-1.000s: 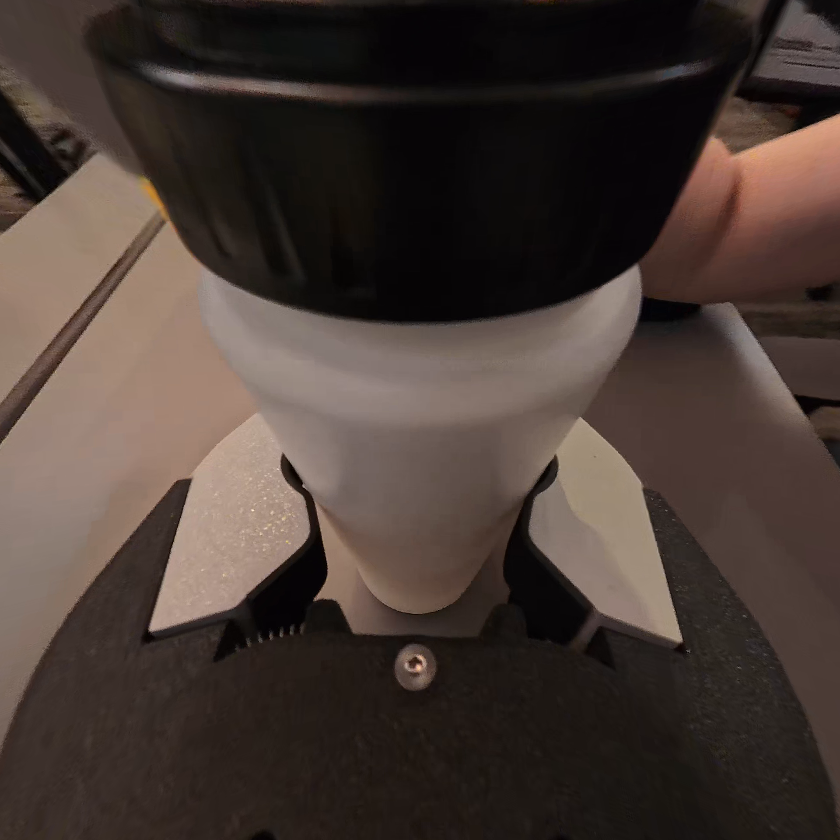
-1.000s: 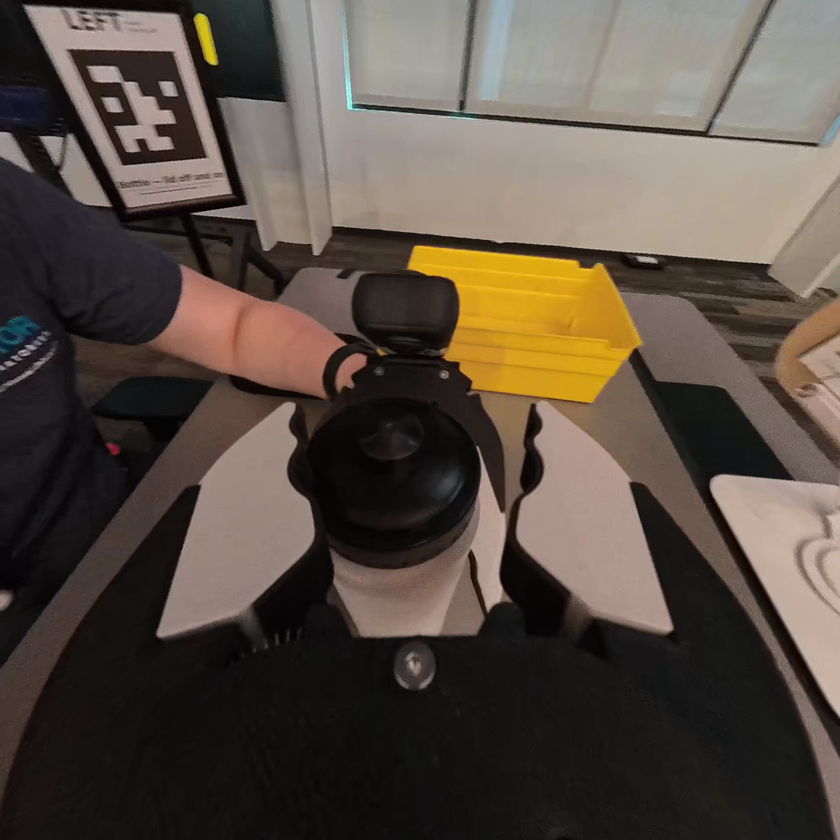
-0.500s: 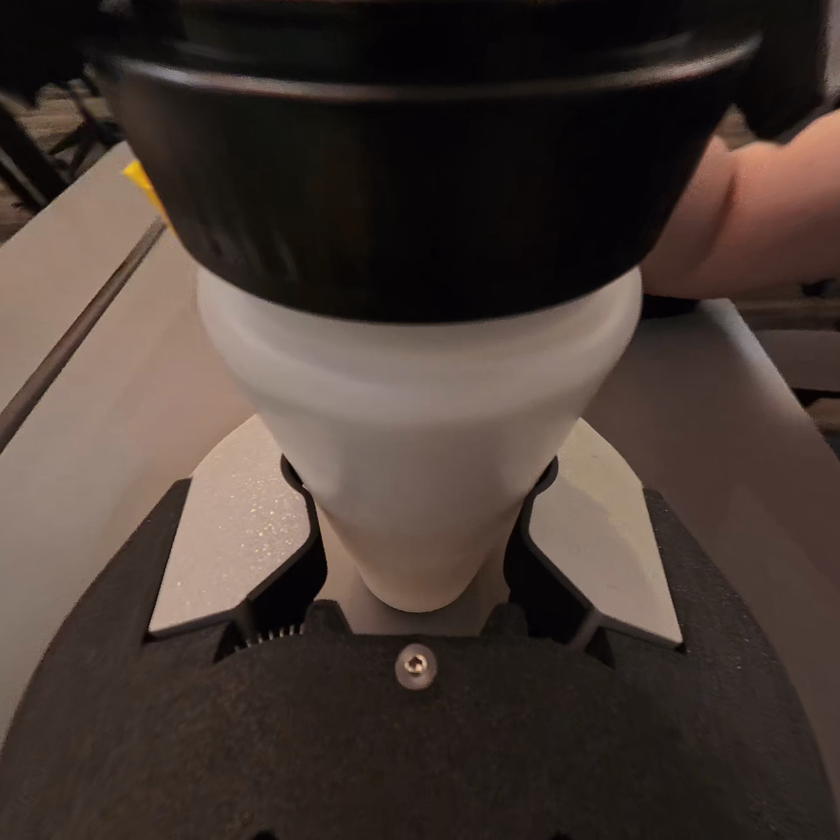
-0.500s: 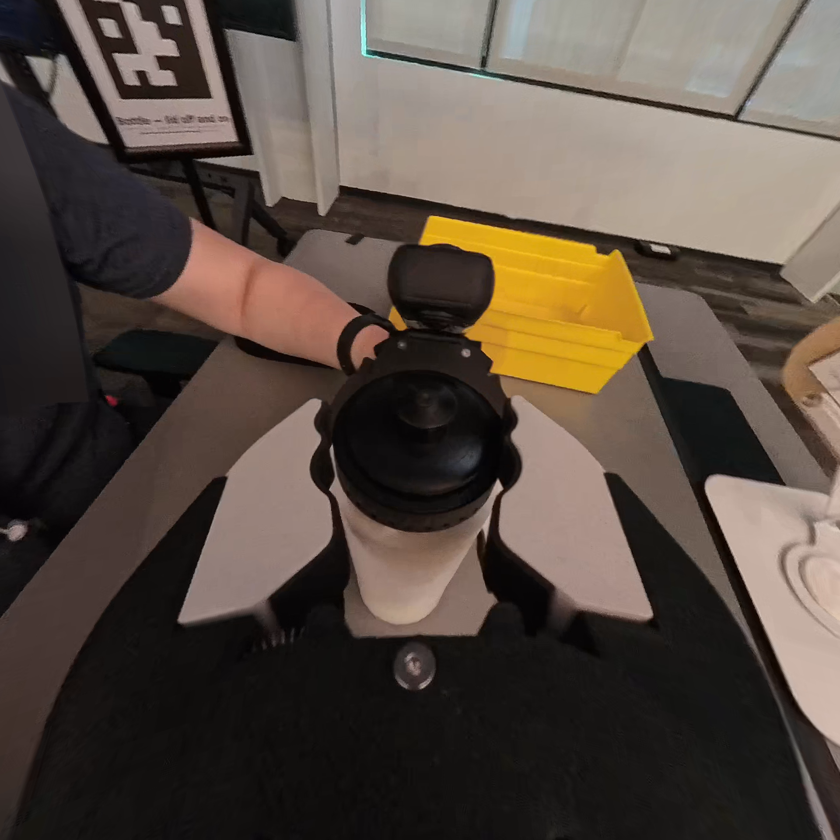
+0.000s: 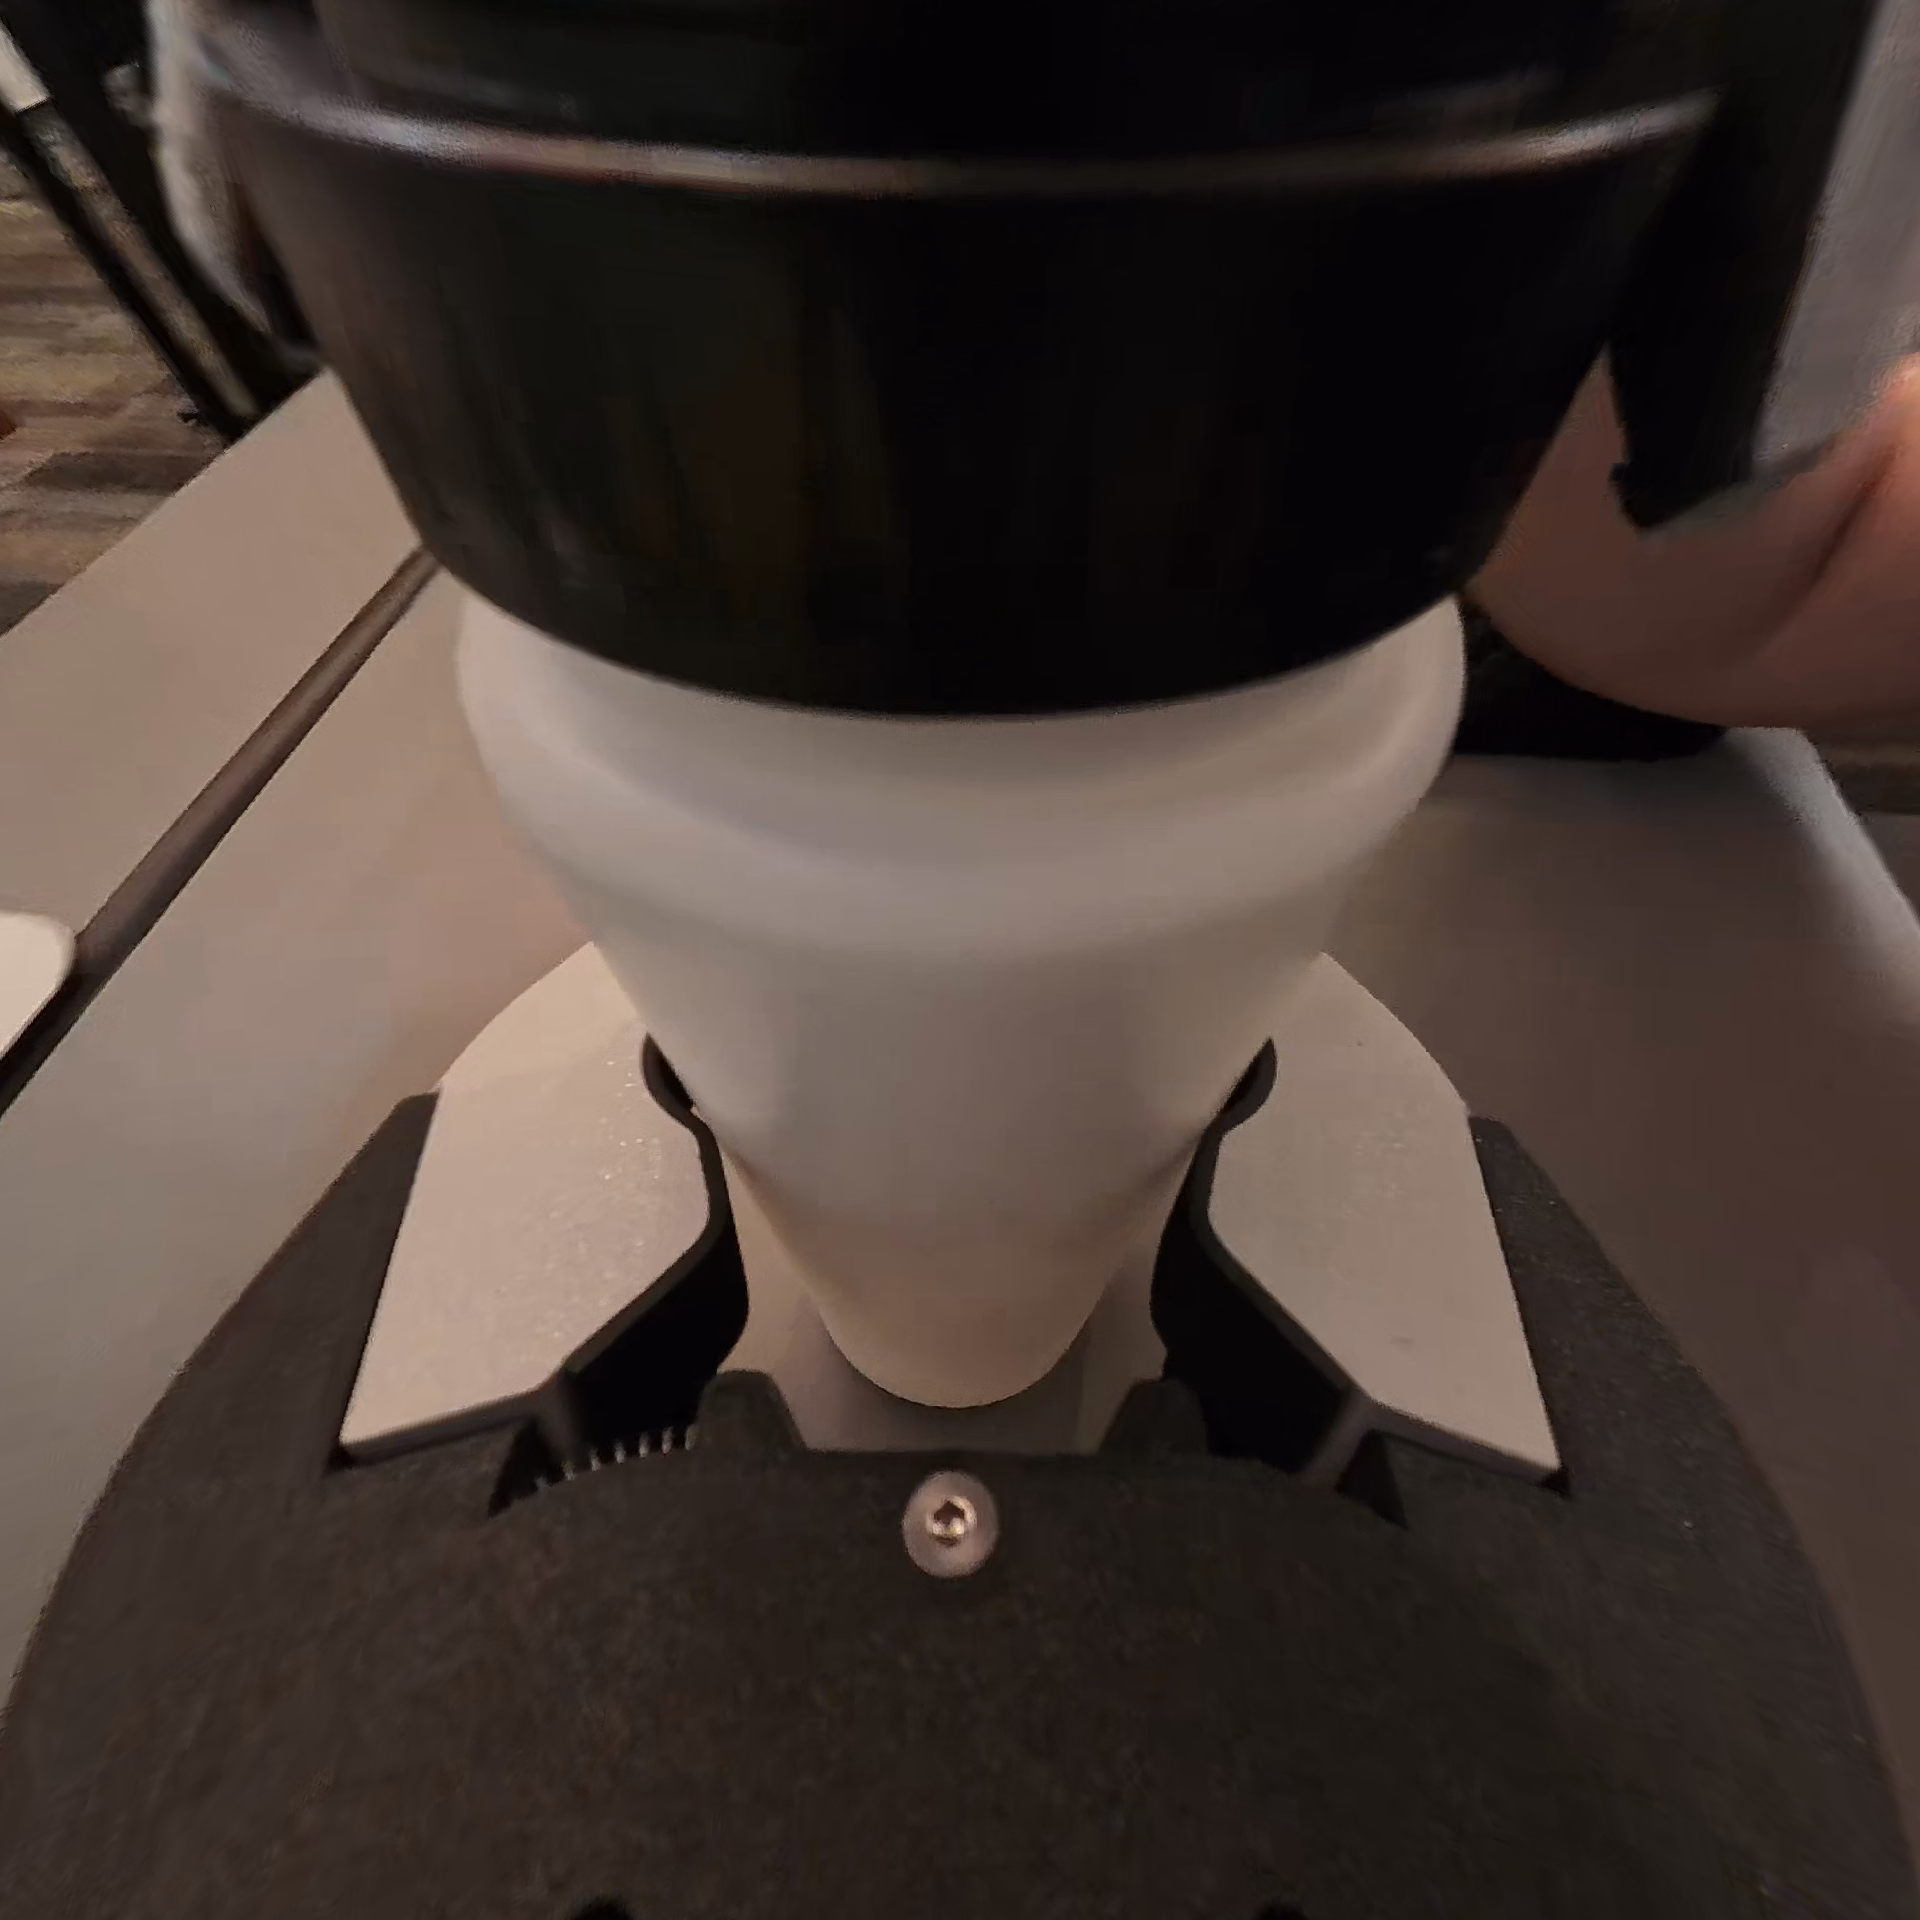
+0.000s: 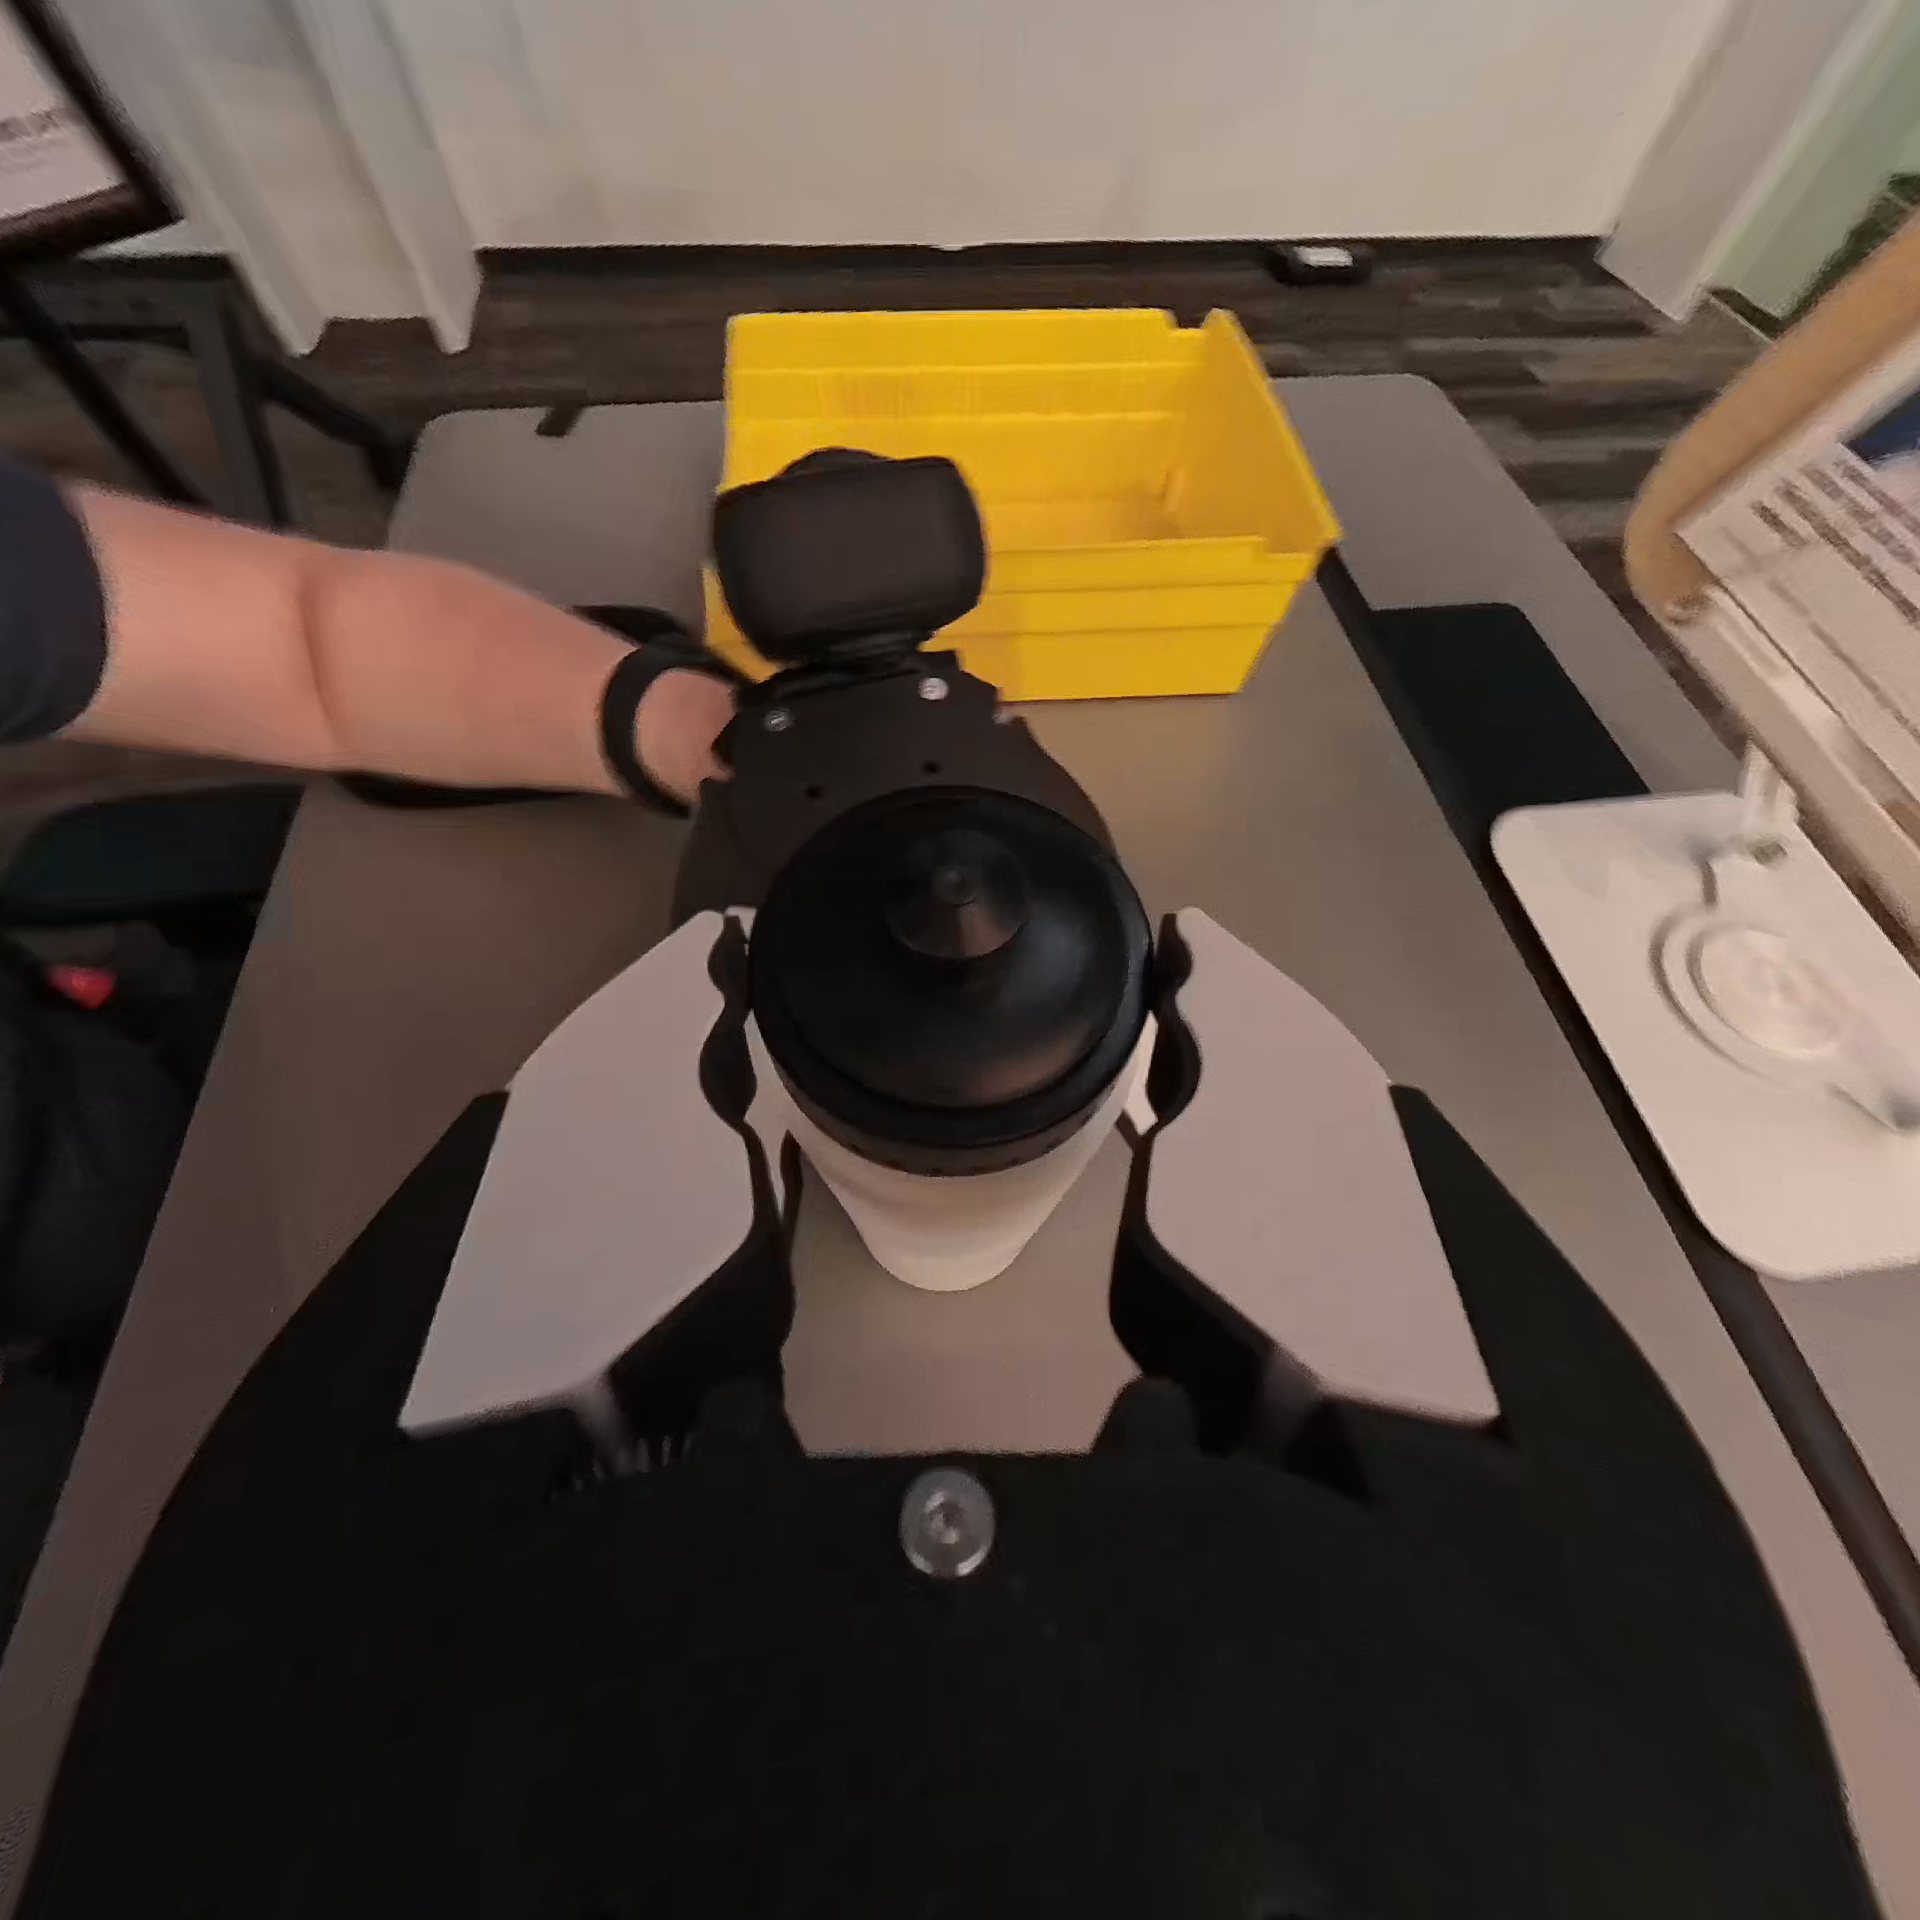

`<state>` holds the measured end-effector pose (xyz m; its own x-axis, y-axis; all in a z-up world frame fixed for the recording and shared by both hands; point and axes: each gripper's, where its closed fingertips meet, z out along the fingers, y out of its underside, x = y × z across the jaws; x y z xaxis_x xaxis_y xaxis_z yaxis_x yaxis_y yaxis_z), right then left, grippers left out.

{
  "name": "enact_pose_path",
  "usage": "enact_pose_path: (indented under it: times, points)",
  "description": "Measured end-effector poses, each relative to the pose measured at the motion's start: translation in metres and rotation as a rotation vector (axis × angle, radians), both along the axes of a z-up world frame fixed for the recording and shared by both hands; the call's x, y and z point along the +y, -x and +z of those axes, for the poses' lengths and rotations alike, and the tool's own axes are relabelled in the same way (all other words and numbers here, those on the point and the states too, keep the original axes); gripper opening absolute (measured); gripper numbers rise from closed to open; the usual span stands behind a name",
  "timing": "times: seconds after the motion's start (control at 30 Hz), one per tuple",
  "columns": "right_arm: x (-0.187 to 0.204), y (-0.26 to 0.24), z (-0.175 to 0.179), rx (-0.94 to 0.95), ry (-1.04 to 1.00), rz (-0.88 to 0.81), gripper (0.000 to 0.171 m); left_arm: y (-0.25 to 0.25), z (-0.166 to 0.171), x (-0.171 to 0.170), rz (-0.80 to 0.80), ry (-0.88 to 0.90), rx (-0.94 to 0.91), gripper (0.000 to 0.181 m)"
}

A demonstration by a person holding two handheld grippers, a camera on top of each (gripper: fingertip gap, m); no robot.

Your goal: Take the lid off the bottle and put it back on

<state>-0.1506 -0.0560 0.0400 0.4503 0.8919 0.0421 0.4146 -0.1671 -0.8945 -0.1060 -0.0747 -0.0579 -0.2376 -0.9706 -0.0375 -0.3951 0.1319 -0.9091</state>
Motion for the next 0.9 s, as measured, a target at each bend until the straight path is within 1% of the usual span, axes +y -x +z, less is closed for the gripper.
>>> enact_pose_path:
  times: [0.07, 0.17, 0.23, 0.3, 0.37, 0.4, 0.5, 0.63, 0.7, 0.77, 0.83, 0.9]
  points:
    - [-0.023, 0.004, 0.001, -0.01, -0.056, 0.17, 0.076, 0.003, 0.0, -0.022, -0.119, -0.031, -0.005, 0.099]
    - [-0.06, 0.01, 0.003, 0.043, -0.104, 0.425, 0.076, 0.009, 0.0, -0.056, -0.288, -0.042, -0.002, 0.099]
    - [-0.073, 0.015, 0.004, 0.093, -0.095, 0.521, 0.075, 0.01, 0.0, -0.068, -0.343, -0.033, -0.009, 0.099]
    - [-0.073, 0.016, 0.006, 0.139, -0.074, 0.54, 0.076, 0.008, 0.001, -0.065, -0.322, -0.028, -0.017, 0.099]
    - [-0.057, 0.015, 0.009, 0.154, -0.066, 0.443, 0.077, 0.004, 0.004, -0.049, -0.239, 0.001, -0.022, 0.099]
    - [-0.044, 0.013, 0.013, 0.162, -0.075, 0.364, 0.082, 0.003, 0.005, -0.04, -0.195, 0.014, -0.033, 0.099]
    - [-0.01, 0.003, 0.018, 0.172, -0.081, 0.146, 0.088, -0.002, 0.007, -0.004, -0.013, 0.011, -0.048, 0.099]
    - [0.023, -0.007, 0.018, 0.164, -0.055, -0.097, 0.088, -0.003, 0.005, 0.036, 0.214, -0.017, -0.049, 0.099]
    - [0.03, -0.004, 0.012, 0.134, -0.049, -0.152, 0.088, -0.001, 0.004, 0.048, 0.286, -0.018, -0.044, 0.099]
    - [0.035, -0.002, 0.003, 0.09, -0.029, -0.201, 0.081, 0.001, 0.004, 0.055, 0.328, -0.01, -0.043, 0.099]
    - [0.039, -0.002, 0.001, 0.073, -0.046, -0.222, 0.072, 0.001, 0.005, 0.056, 0.331, -0.018, -0.045, 0.099]
    - [0.038, -0.002, 0.001, 0.077, -0.046, -0.209, 0.072, 0.001, 0.005, 0.056, 0.319, -0.021, -0.051, 0.099]
